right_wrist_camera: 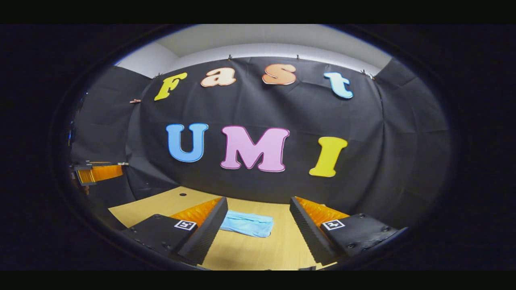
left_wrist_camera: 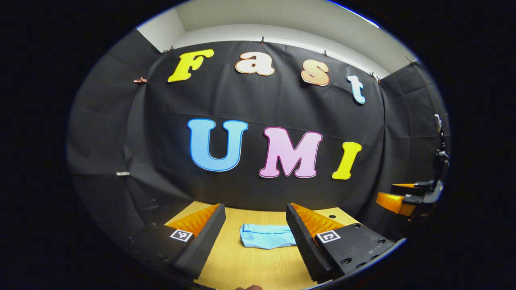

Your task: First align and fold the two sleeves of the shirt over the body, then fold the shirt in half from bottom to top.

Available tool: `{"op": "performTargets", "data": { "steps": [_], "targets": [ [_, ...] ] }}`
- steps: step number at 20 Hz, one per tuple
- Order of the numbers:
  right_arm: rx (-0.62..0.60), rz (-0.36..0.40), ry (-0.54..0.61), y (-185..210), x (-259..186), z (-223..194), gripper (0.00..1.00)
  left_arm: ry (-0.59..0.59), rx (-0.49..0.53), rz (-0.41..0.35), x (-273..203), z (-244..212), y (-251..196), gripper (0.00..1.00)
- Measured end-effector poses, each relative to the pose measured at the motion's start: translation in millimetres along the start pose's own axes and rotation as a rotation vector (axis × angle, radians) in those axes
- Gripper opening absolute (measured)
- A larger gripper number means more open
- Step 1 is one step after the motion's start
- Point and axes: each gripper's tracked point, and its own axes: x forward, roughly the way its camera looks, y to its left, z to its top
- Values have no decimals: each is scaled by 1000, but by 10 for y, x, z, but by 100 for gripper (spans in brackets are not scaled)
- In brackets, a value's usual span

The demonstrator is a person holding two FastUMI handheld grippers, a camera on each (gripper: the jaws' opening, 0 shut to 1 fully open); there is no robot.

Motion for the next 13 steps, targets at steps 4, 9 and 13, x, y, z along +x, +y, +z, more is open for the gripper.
{"op": "performTargets", "data": {
  "steps": [4, 9, 13],
  "targets": [
    [1, 12, -37, 146, -409, 163, 97, -41, 12, 33, -539, 88, -72, 96],
    [35, 62, -121, 306, -285, 507, 96, -112, 89, 105, -919, 368, -62, 96],
    [35, 98, -146, 371, -109, 686, 97, -132, 112, 174, -1053, 508, -4, 96]
  ]
}}
